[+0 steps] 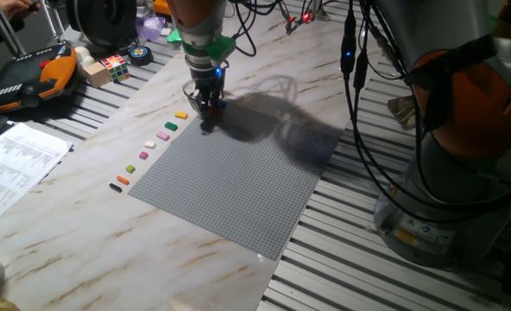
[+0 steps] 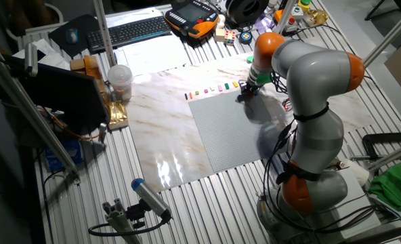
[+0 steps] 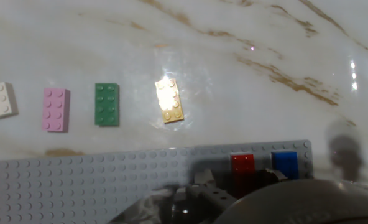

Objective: Build with small Lego blocks

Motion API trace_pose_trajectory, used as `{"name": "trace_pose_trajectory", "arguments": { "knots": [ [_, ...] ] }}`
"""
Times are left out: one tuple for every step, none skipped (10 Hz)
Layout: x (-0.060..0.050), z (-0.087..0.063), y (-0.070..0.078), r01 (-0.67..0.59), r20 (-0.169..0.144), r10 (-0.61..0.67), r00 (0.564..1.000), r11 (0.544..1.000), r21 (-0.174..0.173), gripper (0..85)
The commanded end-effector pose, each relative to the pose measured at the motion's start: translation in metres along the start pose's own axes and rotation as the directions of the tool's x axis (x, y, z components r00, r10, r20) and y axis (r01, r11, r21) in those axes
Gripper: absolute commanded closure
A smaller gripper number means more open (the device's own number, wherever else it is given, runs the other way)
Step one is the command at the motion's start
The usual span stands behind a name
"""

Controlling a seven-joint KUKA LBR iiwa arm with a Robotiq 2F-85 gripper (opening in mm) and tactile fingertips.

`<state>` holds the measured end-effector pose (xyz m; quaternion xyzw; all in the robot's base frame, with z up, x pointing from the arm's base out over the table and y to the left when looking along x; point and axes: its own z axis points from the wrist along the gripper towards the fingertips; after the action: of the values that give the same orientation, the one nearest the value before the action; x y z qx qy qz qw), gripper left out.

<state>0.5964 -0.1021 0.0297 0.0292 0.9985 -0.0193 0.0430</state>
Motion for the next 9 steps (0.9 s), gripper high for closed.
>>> {"name": "trace_pose_trajectory", "arguments": {
  "knots": [
    [-0.002,-0.002,0.002,0.0,-0.001,0.0,1.0,1.0,0.002,40.0],
    [-0.005,-0.005,0.002,-0.002,-0.009,0.002,1.0,1.0,0.004,40.0],
    [-0.007,-0.008,0.003,-0.002,-0.014,0.002,1.0,1.0,0.004,40.0],
    [-0.01,-0.011,0.006,-0.008,-0.014,0.008,1.0,1.0,0.004,40.3],
    [-0.015,-0.014,0.013,-0.014,-0.014,0.014,1.0,1.0,0.004,40.7],
    [-0.021,-0.016,0.018,-0.014,-0.016,0.013,1.0,1.0,-0.008,41.3],
    [-0.028,-0.016,0.023,0.003,-0.016,-0.003,1.0,1.0,-0.01,42.0],
    [-0.033,-0.014,0.027,0.016,-0.005,-0.016,1.0,1.0,-0.009,42.7],
    [-0.037,-0.013,0.032,0.028,0.006,-0.028,1.0,1.0,-0.009,43.0]
  ]
}}
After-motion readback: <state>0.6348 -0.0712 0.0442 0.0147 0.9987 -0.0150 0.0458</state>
